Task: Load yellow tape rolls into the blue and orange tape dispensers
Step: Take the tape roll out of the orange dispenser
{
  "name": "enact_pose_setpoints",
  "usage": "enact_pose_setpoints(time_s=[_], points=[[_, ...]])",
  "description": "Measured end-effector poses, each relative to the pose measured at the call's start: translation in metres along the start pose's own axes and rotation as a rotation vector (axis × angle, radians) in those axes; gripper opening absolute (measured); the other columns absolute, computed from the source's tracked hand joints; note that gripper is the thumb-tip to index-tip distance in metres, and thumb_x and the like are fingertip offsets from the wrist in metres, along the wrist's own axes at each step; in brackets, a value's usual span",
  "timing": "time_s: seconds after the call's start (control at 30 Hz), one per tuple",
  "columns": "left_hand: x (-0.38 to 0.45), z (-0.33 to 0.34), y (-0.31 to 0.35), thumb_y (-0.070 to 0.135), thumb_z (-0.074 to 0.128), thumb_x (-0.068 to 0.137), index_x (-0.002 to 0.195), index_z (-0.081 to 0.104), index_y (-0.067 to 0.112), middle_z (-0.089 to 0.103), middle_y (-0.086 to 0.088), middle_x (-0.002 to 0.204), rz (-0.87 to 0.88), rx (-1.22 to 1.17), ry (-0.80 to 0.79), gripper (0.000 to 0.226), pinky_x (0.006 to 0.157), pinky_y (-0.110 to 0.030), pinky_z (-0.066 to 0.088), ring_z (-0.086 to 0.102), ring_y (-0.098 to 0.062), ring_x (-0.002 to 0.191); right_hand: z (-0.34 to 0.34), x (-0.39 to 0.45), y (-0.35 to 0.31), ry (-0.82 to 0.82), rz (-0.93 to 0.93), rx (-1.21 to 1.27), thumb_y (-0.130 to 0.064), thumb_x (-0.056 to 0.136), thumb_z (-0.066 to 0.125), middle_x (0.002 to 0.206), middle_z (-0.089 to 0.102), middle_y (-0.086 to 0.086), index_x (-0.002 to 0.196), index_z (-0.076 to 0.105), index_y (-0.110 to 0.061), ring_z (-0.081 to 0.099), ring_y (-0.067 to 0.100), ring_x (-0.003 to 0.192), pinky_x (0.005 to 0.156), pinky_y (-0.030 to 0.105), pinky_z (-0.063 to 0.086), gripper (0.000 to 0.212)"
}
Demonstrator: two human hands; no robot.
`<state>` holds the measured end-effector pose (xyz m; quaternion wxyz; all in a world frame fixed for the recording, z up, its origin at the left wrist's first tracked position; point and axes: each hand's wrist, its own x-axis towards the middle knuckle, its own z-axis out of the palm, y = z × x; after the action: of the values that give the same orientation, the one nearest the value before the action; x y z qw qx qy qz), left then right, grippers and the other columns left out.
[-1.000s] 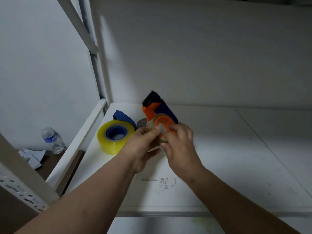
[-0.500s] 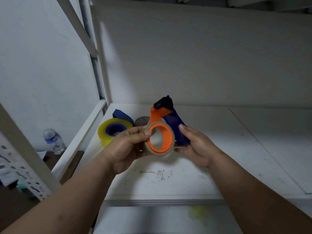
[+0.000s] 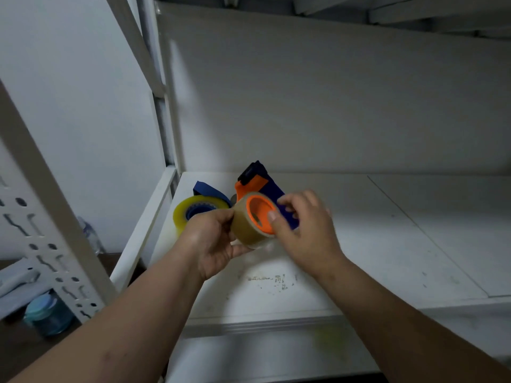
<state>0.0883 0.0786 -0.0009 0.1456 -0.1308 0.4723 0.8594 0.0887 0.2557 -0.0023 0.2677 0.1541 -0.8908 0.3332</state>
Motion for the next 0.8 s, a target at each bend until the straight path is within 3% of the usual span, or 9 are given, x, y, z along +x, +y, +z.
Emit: enact_pose_setpoints(time_s=[0.1, 0.23, 0.33, 0.43, 0.47, 0.53, 0.57, 0.67, 0.8], points=[[-0.004, -0.001, 0.002, 0.012, 0.048, 0.098, 0.113, 0.062, 0.001, 0.071, -0.017, 0.103, 0.06, 0.029, -0.005, 0.024, 0.06, -0.044, 0.059, 0.069, -0.027, 0.092, 0.013, -0.013, -0.02, -0.223, -0.128, -0.149, -0.05, 0.083, 0.052, 0.087, 0.045, -0.014, 0.087, 0.054, -0.026, 0.045, 0.013, 0.09, 0.085, 0.035, 0.029, 0.024], [-0.008, -0.011, 0.007, 0.014, 0.056, 0.095, 0.111, 0.063, 0.005, 0.072, -0.016, 0.103, 0.085, 0.077, 0.012, 0.02, 0.069, -0.046, 0.06, 0.07, -0.029, 0.094, 0.018, -0.014, -0.027, -0.28, -0.037, -0.026, -0.031, 0.089, 0.057, 0.089, 0.052, -0.009, 0.09, 0.059, -0.02, 0.049, 0.012, 0.087, 0.083, 0.029, 0.035, 0.012], [-0.01, -0.02, 0.012, 0.009, 0.05, 0.096, 0.094, 0.062, 0.01, 0.073, -0.015, 0.092, 0.078, 0.028, 0.041, 0.012, 0.076, -0.052, 0.058, 0.07, -0.032, 0.089, 0.016, -0.011, -0.027, -0.256, 0.103, 0.169, -0.026, 0.089, 0.059, 0.099, 0.061, -0.004, 0.106, 0.064, -0.021, 0.056, 0.009, 0.088, 0.071, 0.013, 0.041, 0.018], [-0.01, -0.024, 0.016, 0.004, 0.043, 0.098, 0.094, 0.058, 0.012, 0.064, -0.013, 0.099, 0.116, 0.064, 0.093, 0.017, 0.075, -0.052, 0.056, 0.065, -0.032, 0.092, 0.016, -0.01, -0.025, -0.169, 0.227, 0.31, -0.025, 0.089, 0.059, 0.1, 0.063, -0.007, 0.096, 0.063, -0.033, 0.058, -0.003, 0.087, 0.068, 0.006, 0.041, 0.012], [-0.009, -0.025, 0.018, 0.004, 0.042, 0.098, 0.095, 0.057, 0.012, 0.063, -0.013, 0.102, 0.138, 0.081, 0.119, 0.017, 0.072, -0.05, 0.057, 0.063, -0.032, 0.093, 0.015, -0.009, -0.023, -0.115, 0.307, 0.417, -0.025, 0.09, 0.058, 0.098, 0.065, -0.009, 0.091, 0.062, -0.036, 0.06, -0.003, 0.088, 0.073, 0.01, 0.045, 0.012], [-0.005, -0.029, 0.026, 0.005, 0.043, 0.099, 0.099, 0.056, 0.011, 0.061, -0.012, 0.106, 0.193, 0.106, 0.181, 0.015, 0.066, -0.045, 0.056, 0.062, -0.03, 0.092, 0.012, -0.004, -0.009, 0.021, 0.491, 0.554, -0.023, 0.092, 0.055, 0.096, 0.068, 0.001, 0.092, 0.063, -0.028, 0.065, 0.016, 0.093, 0.083, 0.035, 0.054, 0.01], [-0.002, -0.031, 0.031, 0.006, 0.043, 0.099, 0.104, 0.056, 0.009, 0.06, -0.013, 0.108, 0.225, 0.12, 0.209, 0.014, 0.065, -0.043, 0.056, 0.062, -0.029, 0.09, 0.011, 0.001, 0.0, 0.051, 0.532, 0.489, -0.021, 0.093, 0.052, 0.096, 0.066, 0.009, 0.096, 0.062, -0.019, 0.064, 0.027, 0.092, 0.084, 0.042, 0.054, 0.011], [0.011, -0.031, 0.04, 0.008, 0.045, 0.099, 0.124, 0.052, 0.004, 0.06, -0.012, 0.107, 0.301, 0.174, 0.243, 0.026, 0.072, -0.046, 0.058, 0.063, -0.031, 0.091, 0.019, 0.014, 0.031, -0.113, 0.499, 0.115, -0.021, 0.096, 0.043, 0.094, 0.062, 0.009, 0.109, 0.053, -0.013, 0.06, 0.027, 0.083, 0.061, 0.022, 0.045, 0.018], [0.03, -0.023, 0.039, 0.01, 0.046, 0.098, 0.11, 0.058, 0.012, 0.066, -0.011, 0.107, 0.365, 0.268, 0.242, 0.016, 0.074, -0.043, 0.058, 0.067, -0.031, 0.096, 0.043, 0.034, 0.063, -0.33, 0.318, -0.205, -0.011, 0.095, 0.043, 0.117, 0.06, 0.019, 0.121, 0.054, 0.0, 0.058, 0.031, 0.101, 0.073, 0.021, 0.033, 0.03]])
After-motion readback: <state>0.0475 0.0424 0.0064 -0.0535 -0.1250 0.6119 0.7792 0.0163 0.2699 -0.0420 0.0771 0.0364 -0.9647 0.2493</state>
